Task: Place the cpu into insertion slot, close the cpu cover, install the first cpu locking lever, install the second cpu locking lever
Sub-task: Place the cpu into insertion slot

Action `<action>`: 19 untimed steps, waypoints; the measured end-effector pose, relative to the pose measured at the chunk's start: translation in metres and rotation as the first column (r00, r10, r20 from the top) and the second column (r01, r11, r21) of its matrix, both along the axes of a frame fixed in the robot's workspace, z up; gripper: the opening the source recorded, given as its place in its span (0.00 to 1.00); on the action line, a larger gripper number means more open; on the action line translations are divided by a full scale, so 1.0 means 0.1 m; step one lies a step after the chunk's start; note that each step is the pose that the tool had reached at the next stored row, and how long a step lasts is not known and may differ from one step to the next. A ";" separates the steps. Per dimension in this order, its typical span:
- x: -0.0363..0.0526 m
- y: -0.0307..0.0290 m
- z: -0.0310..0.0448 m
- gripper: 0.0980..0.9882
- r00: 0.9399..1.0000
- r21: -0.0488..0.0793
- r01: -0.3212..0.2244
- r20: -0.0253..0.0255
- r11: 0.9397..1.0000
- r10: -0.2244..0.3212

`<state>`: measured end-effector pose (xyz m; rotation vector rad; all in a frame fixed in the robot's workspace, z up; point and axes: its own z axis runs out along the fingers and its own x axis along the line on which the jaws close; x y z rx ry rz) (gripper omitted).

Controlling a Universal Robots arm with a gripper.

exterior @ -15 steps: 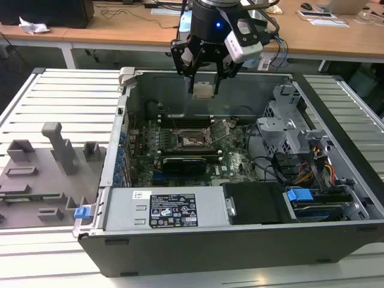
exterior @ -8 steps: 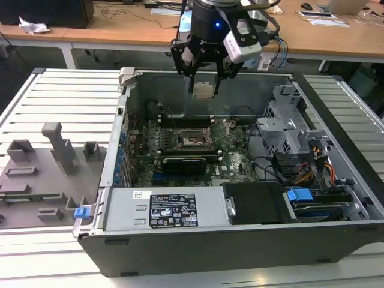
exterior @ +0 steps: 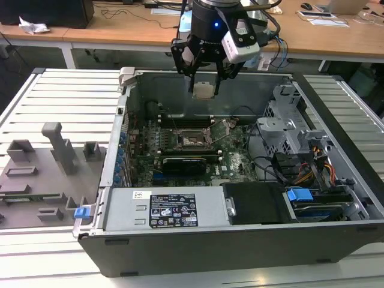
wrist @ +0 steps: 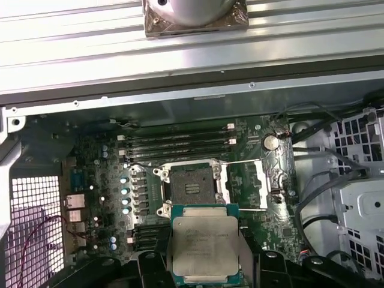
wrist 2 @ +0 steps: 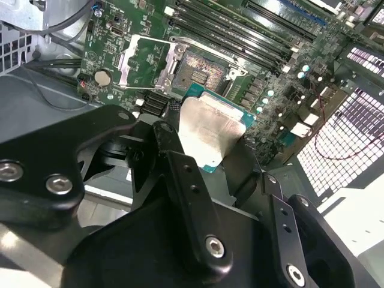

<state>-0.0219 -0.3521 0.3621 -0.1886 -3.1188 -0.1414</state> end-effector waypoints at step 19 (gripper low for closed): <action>0.000 0.000 -0.002 0.49 0.975 0.000 0.220 0.000 0.975 -0.220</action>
